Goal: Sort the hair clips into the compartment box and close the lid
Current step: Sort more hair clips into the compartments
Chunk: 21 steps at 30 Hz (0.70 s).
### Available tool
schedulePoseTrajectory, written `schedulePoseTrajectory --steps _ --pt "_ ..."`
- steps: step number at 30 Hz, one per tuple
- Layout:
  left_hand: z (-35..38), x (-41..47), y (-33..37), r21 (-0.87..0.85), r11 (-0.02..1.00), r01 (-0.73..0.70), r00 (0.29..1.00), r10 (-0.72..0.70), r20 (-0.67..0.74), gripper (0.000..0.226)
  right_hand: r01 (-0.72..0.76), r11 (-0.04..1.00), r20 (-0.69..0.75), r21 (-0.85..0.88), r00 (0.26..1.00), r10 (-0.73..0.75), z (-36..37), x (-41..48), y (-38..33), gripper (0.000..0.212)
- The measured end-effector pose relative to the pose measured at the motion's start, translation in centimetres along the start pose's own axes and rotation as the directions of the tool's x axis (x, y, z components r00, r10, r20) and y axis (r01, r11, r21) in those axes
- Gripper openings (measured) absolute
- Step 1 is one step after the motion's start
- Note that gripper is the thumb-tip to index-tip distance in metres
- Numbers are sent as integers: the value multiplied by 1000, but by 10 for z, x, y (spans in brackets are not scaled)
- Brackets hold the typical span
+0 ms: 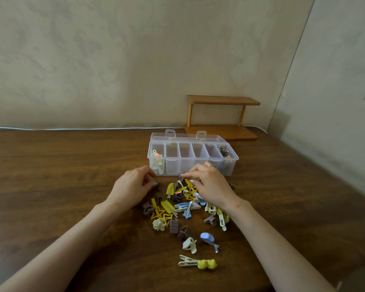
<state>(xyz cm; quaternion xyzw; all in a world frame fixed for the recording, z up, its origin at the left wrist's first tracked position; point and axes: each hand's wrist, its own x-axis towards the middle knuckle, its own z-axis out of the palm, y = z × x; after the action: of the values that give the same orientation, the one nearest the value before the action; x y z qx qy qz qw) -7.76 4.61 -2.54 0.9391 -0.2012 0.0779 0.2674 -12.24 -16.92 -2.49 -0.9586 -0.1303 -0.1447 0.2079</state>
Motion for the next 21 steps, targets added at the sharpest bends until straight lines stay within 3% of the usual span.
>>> schedulePoseTrajectory --steps 7,13,16,19,21 --pt "-5 0 0 -11 999 -33 999 33 -7 17 -82 996 -50 18 995 83 -3 0 6 27" --pt "-22 2 -1 -14 999 -51 997 52 58 16 -36 997 -105 65 994 43 -6 -3 5 23" --pt "-34 2 -4 23 997 -77 973 71 220 25 31 996 -93 83 995 -23 -5 -3 1 24" --pt "-48 -2 -4 78 994 -74 876 27 481 44 105 991 -67 80 993 -99 -3 -3 -4 24" --pt "-51 -6 -1 127 990 -69 820 -16 572 55 170 983 -43 76 985 -167 0 -2 -6 24"
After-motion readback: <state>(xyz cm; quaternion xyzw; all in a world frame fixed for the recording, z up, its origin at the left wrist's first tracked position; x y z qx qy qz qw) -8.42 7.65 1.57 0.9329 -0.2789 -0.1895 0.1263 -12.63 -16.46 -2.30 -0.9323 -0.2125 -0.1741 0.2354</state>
